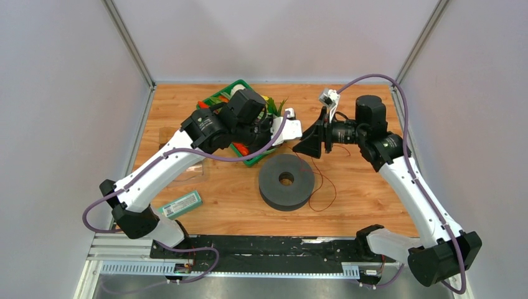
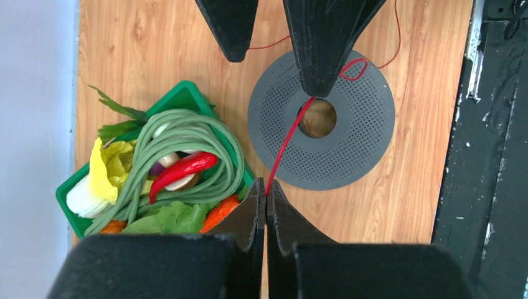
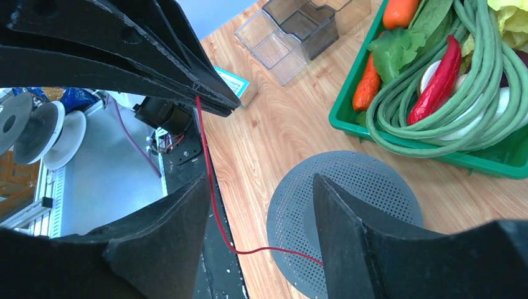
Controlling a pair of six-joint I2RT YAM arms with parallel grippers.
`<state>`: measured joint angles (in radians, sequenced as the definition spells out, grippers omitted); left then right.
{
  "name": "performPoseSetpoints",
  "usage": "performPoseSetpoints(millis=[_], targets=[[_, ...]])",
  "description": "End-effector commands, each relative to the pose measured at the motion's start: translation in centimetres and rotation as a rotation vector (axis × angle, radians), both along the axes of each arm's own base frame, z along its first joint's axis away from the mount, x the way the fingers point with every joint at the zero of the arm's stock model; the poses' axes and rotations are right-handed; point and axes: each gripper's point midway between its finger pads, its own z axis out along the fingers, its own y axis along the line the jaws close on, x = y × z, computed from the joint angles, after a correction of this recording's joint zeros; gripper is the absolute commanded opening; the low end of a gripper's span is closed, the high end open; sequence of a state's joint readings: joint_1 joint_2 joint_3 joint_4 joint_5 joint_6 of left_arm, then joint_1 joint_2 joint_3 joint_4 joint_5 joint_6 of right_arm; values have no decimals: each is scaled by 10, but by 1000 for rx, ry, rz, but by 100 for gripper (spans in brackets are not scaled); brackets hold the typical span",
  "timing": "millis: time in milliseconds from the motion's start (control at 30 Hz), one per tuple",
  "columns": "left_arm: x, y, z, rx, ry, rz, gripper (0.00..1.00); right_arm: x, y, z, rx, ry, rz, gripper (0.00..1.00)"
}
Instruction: Wrap the cables
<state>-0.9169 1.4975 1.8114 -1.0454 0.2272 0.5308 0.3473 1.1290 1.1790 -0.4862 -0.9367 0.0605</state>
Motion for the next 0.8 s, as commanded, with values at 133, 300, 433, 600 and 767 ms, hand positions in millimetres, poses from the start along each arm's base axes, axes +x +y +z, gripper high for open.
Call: performPoseSetpoints(millis=[133,300,433,600,767], targets=[[-11,-1,9,-38,8,-23,0,-9,15,8,21,-48,74,57],[-9,-1,7,-31,8,-19,0,-11,19,4,6,-51,84,46],[-16,-2,12,-63,24,-27,2,-8,16,0,-20,-66,60,8],[-41,21,25,-142,157,-94,58,-9,3,10,-61,-143,32,0],[-42,47,46,-296,187,-57,68,-23,-7,10,-101,-182,76,0]])
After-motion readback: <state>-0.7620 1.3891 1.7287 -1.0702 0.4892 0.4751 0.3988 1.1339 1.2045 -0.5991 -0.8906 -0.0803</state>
